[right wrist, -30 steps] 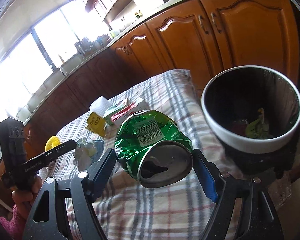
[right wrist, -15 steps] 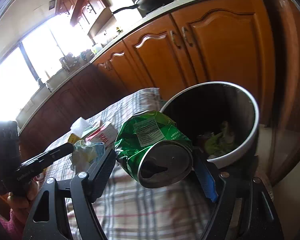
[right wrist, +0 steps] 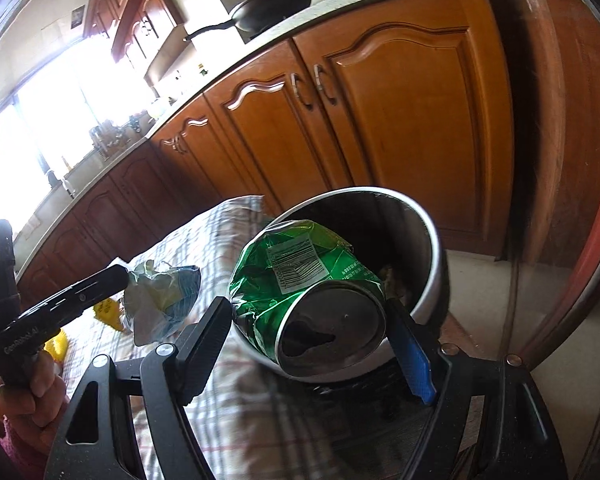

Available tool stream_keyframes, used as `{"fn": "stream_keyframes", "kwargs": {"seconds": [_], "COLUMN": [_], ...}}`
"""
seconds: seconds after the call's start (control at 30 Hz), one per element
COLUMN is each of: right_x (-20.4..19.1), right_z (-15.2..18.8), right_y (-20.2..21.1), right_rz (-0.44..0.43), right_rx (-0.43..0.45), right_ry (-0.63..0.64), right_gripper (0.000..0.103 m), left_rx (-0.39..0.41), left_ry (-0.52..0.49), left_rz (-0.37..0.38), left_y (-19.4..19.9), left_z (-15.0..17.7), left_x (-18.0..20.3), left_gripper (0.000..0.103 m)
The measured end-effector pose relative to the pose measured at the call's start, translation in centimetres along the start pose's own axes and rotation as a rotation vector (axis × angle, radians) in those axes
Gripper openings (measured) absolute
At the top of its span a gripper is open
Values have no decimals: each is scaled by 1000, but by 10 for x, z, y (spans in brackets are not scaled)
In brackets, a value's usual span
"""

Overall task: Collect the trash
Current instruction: 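Carry the silver bag and green can over the bin and open both tools, then move both open tools back toward the remaining trash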

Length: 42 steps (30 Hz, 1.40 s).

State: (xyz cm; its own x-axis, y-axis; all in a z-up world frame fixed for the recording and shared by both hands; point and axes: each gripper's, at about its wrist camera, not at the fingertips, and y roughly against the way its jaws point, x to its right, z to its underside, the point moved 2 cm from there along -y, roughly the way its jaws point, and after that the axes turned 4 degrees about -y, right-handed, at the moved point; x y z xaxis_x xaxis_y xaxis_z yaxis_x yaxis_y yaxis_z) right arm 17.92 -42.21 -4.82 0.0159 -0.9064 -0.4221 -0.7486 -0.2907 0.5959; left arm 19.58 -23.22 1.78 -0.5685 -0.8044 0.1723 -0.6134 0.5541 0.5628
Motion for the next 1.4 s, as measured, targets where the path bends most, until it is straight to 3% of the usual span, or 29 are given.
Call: {"fn": "stream_keyframes", "kwargs": {"seconds": [0.57,0.97,1.1,1.17,1.4], "right_x": [21,30,29,27,23], "right_z": [-18,-27,-29,-30,-27], "right_y": [-25,-37,-39,-39,-32], "right_rz": [58,77,70,66,58], "right_rx": [-50,-70,-81,-83,-71], "right_ry": [43,61,69,73,56], "right_gripper": [79,79,80,80,80], "left_rx": [-77,-127,-131,-125,-105], "left_ry": [-11,8,33,46,97], "left_rz": [28,51,46,32,-10], "left_y": [-66,-83,-81,-77,-51], "left_z": [-20,-17,-16,-15,-3], "left_x": [14,11,4,0,-20], "left_gripper": [0,1,16,30,40]}}
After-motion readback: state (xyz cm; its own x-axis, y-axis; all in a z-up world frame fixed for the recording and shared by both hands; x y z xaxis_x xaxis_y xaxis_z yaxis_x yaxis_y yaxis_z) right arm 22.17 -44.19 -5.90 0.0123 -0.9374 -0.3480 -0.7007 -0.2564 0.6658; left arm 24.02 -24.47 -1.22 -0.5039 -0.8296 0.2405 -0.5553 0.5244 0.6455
